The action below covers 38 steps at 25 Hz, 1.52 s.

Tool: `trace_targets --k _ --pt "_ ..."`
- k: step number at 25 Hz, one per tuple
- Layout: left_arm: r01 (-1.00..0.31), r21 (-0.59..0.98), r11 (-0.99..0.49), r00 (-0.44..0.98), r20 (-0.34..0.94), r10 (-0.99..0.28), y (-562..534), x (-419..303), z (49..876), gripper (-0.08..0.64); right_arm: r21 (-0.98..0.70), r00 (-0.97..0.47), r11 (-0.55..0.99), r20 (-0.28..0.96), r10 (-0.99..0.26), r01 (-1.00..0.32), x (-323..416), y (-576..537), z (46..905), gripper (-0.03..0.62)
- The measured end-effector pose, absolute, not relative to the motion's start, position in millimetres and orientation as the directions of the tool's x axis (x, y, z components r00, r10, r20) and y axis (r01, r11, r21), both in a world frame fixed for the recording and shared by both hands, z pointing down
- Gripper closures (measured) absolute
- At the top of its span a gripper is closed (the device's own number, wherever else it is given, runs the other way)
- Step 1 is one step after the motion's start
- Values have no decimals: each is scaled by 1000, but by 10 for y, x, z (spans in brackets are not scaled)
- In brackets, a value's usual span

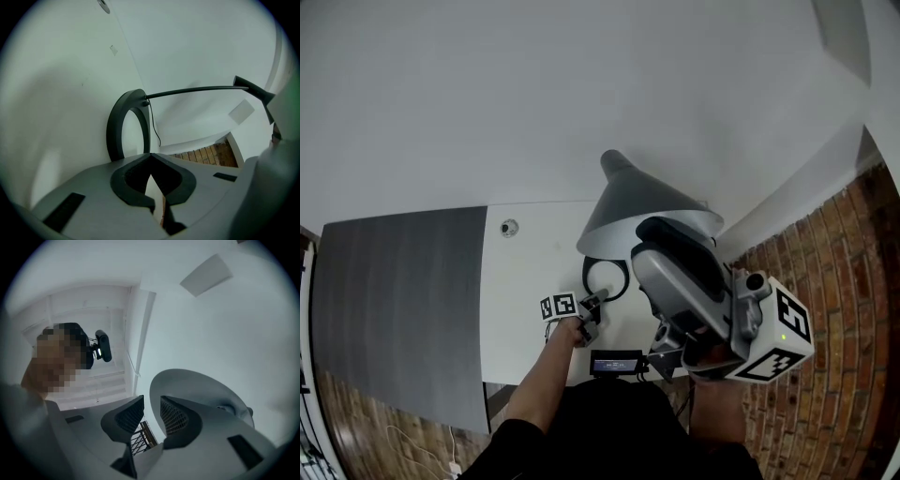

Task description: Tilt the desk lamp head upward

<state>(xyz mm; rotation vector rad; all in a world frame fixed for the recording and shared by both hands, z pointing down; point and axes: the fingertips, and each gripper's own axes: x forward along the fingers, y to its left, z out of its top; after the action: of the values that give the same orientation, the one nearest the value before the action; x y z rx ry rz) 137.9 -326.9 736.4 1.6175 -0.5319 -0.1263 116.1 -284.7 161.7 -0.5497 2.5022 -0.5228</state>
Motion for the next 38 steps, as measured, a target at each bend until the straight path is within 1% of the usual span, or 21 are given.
trace_targets --k 4,7,30,33,35,38 --pt "-259 965 -26 885 227 -408 -3254 1386 7367 549 -538 -714 809 -470 -519 -235 1254 -2995 1515 479" --pt "-259 965 -25 885 227 -406 -3262 1392 7360 549 -569 -688 796 -493 -533 -208 1261 -3043 1475 479" --pt "-273 961 -29 891 242 -384 -3240 1418 7372 551 -693 -606 713 -524 -599 -106 1286 -3371 1287 479" --pt "-261 965 2 889 242 -390 -3232 1390 7401 549 -693 -597 712 -525 -606 -114 1309 -3371 1303 479" --pt "-257 966 36 881 250 -402 -3225 1358 7434 549 -671 -596 726 -525 -608 -150 1364 -3322 1309 479" --pt "-271 962 43 878 265 -400 -3210 1370 7438 549 -580 -675 786 -492 -549 -216 1368 -3090 1356 479"
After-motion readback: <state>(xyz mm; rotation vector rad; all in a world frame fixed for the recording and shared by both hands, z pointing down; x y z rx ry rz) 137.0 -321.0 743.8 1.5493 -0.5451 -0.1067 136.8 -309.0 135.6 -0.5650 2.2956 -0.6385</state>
